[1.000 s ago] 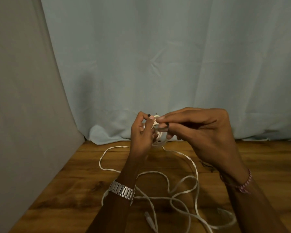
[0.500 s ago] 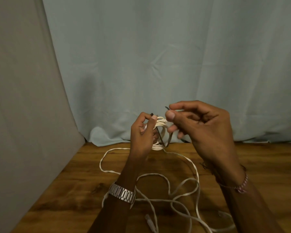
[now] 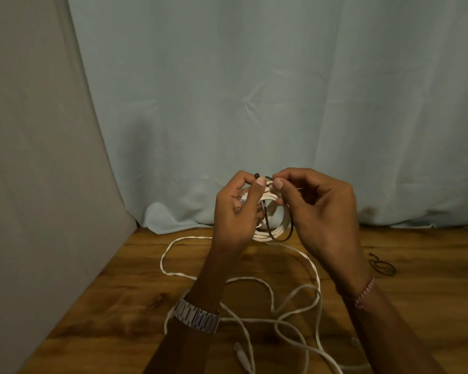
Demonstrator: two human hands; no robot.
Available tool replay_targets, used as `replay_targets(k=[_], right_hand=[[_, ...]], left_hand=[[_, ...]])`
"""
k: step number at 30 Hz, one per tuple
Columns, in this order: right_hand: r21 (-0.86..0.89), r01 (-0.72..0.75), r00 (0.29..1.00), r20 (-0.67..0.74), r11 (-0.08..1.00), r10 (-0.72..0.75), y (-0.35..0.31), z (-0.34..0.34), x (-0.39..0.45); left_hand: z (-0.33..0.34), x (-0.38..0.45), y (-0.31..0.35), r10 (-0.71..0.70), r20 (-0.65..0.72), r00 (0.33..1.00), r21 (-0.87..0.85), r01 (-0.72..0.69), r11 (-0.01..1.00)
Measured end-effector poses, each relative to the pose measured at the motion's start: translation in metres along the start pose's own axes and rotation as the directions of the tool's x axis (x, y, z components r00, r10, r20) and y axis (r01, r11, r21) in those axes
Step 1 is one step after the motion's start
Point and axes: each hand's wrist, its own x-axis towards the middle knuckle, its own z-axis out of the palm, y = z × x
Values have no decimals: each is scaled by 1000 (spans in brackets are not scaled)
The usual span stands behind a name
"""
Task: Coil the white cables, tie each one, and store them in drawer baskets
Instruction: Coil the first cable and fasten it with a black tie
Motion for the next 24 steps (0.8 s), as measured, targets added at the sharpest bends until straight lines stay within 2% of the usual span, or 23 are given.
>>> replay_targets(k=[4,7,16,24], right_hand=[[-40,8,999,-47,999,-10,5,3,1],[-57,-7,1000,-25,998,6,7,3,1],[-13,-28,1000,-7,1000,28,7,4,2],[24,-43,999,20,999,43,4,2,1]], left_hand=[[1,-2,0,41,15,999,62,-42,997],[1,-2,0,65,17,998,62,-66,996],[1,-2,-1,113,20,993,97,-114,989],[1,-1,-1,101,9,995,79,-102,992]])
